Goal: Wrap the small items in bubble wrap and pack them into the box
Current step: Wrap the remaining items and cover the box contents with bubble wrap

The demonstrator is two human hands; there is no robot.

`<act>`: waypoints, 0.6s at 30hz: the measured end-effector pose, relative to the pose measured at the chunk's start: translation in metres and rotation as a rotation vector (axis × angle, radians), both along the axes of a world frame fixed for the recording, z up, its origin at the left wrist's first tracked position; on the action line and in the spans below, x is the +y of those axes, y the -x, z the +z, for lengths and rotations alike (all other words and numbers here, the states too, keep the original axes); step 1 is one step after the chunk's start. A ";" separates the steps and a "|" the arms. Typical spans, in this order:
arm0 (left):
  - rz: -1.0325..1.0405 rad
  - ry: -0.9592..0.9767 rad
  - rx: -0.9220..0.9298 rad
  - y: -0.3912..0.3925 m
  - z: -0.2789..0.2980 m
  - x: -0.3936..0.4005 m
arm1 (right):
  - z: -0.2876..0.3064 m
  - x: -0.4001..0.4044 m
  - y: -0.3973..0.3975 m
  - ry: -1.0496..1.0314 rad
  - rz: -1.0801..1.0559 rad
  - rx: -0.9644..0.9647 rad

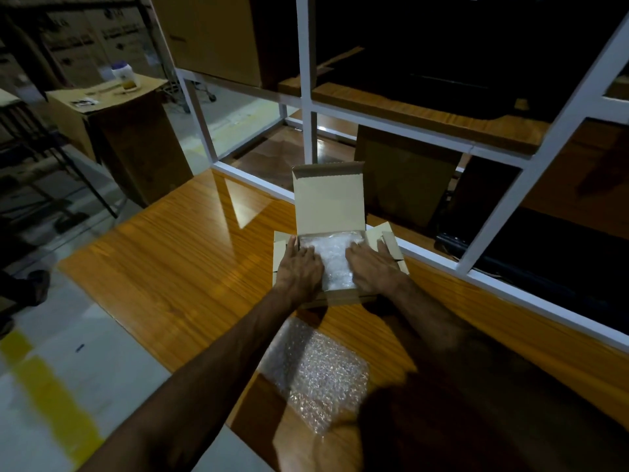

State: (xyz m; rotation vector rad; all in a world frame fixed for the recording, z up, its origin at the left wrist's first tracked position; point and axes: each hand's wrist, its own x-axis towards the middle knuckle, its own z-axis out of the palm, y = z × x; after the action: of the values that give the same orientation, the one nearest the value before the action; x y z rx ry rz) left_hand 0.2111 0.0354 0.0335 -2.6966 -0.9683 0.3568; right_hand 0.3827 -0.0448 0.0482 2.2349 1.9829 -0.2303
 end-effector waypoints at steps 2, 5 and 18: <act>0.007 0.014 -0.011 0.004 0.001 -0.003 | -0.003 -0.008 0.003 0.010 0.001 0.002; -0.007 0.024 -0.006 0.007 0.004 -0.001 | -0.005 -0.013 0.003 0.037 0.020 -0.025; -0.093 0.256 -0.532 0.047 0.031 -0.035 | 0.010 -0.044 0.019 -0.525 -0.148 0.293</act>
State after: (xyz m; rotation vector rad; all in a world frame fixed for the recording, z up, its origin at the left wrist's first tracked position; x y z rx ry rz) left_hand 0.1639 0.0003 0.0647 -3.1368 -0.9695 -0.2949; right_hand 0.3633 -0.0892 0.0583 2.8172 2.2297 -0.0542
